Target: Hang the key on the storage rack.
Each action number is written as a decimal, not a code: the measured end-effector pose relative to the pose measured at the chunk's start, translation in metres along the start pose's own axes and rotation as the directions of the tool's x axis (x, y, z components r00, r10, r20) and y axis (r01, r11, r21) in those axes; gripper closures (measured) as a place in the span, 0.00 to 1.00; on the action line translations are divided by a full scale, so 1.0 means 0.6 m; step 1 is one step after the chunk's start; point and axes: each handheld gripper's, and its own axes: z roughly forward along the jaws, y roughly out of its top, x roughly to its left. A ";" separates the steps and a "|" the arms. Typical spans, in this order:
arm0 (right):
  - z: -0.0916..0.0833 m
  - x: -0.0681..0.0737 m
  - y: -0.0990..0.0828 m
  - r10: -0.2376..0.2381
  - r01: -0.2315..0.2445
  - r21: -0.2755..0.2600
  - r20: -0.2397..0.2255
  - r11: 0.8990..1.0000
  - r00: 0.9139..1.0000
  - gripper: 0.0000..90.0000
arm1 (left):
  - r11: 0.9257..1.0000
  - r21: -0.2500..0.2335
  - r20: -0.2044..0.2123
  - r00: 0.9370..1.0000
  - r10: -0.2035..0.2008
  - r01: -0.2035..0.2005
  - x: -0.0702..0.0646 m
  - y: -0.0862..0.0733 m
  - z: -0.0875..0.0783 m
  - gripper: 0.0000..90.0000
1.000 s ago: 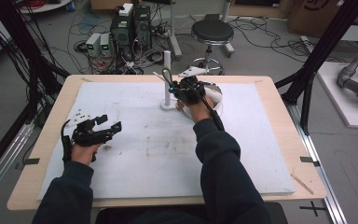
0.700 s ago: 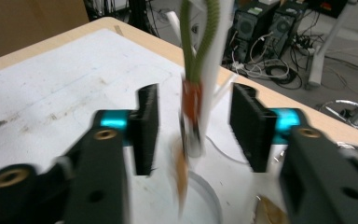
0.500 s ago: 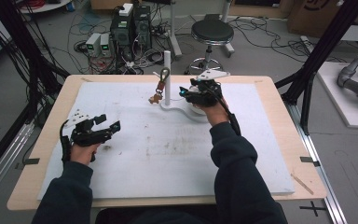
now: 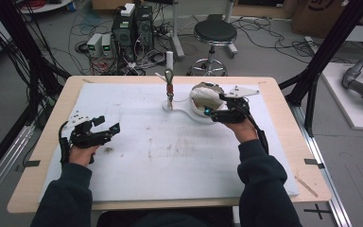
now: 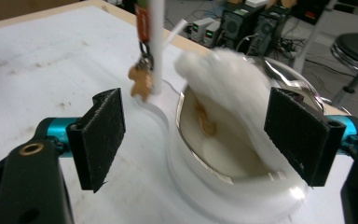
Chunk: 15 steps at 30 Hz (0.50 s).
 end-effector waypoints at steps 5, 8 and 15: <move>-0.039 -0.014 -0.047 0.008 -0.008 0.014 0.033 1.000 0.999 0.23 | 1.000 -0.007 0.010 1.000 0.001 -0.001 -0.002 0.000 0.003 0.22; -0.050 -0.019 -0.060 -0.002 0.001 0.025 0.041 1.000 0.999 0.23 | 1.000 -0.008 0.010 1.000 -0.005 0.005 -0.003 0.000 0.006 0.22; -0.095 -0.028 -0.118 0.044 -0.046 0.033 0.081 0.998 0.996 0.23 | 0.999 -0.030 0.008 1.000 -0.011 0.011 -0.006 0.001 0.005 0.22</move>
